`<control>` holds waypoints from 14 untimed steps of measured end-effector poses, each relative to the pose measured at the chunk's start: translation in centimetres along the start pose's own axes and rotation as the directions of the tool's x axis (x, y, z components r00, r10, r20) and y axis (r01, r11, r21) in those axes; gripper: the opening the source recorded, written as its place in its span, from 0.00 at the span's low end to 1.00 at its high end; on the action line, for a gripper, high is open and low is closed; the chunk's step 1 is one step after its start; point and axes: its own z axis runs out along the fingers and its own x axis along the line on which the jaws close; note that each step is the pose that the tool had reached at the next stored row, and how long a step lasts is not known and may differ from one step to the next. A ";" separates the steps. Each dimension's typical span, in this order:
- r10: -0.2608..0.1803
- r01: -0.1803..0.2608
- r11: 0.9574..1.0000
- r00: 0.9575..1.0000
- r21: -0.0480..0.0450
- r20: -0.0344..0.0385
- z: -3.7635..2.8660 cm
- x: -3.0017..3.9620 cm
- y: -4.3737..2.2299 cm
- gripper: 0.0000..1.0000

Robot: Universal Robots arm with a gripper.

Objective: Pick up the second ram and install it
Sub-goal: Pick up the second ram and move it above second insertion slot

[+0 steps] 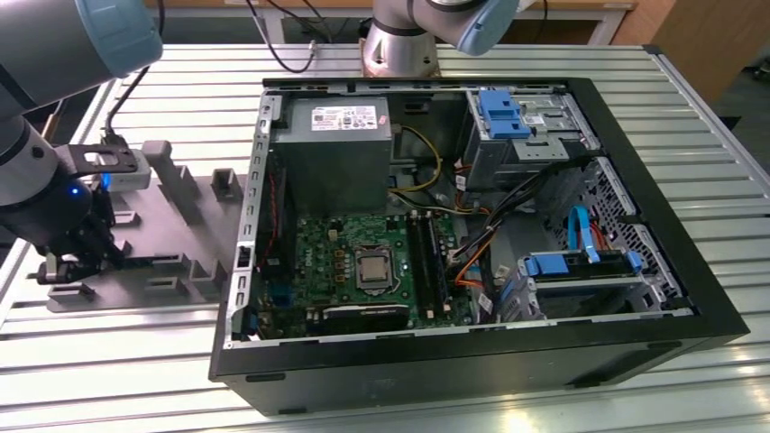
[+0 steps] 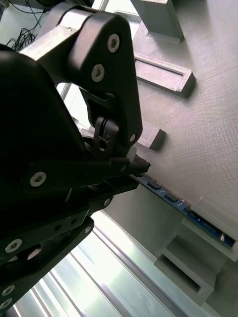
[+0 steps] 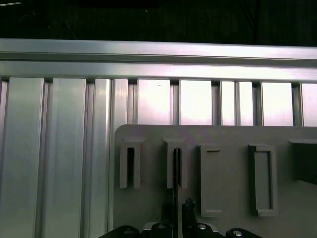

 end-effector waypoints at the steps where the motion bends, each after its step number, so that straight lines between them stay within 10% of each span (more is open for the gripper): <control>1: 0.000 0.000 1.000 1.000 0.000 0.000 0.00 0.00 0.00 0.22; 14: 0.000 0.000 1.000 1.000 0.000 0.000 0.02 0.00 0.00 0.14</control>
